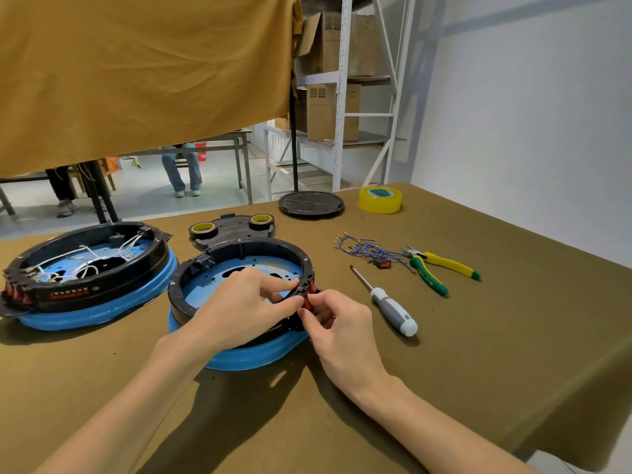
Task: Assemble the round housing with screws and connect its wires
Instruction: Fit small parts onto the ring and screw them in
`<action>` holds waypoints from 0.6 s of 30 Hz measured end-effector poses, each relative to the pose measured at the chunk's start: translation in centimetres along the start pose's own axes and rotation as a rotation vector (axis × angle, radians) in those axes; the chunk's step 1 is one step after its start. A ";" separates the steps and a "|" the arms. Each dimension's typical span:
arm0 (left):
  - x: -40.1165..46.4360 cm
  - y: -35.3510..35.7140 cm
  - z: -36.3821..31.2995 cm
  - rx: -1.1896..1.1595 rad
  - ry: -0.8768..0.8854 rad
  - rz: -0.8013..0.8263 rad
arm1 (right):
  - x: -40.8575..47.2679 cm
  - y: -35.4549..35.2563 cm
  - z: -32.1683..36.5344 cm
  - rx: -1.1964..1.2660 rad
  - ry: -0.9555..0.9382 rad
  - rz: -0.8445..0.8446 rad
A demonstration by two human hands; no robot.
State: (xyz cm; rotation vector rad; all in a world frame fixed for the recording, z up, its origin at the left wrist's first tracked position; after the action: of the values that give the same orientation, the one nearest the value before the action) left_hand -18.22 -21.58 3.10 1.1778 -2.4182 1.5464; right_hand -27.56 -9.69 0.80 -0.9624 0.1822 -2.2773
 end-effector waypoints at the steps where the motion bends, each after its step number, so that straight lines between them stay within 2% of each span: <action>1: -0.1 0.0 0.1 0.005 -0.005 -0.004 | 0.0 0.0 0.1 -0.012 -0.007 0.002; 10: -0.5 -0.4 -0.2 0.058 -0.017 -0.096 | -0.3 0.4 1.7 -0.132 -0.127 0.027; 18: -0.2 -0.2 0.4 0.005 -0.090 -0.035 | -0.5 0.4 1.8 -0.155 -0.148 0.026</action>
State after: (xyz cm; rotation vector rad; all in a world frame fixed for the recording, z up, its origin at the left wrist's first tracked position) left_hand -17.82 -21.80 2.94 1.3105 -2.4353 1.5228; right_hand -25.86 -9.52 1.63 -1.1972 0.3090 -2.1823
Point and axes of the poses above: each hand's wrist, its own x-axis towards the middle knuckle, its own y-axis out of the palm, z = x × y, the point moved 10 cm from there along x, towards the middle knuckle, and after that the axes turned 7 degrees about -z, right-handed, at the moved point
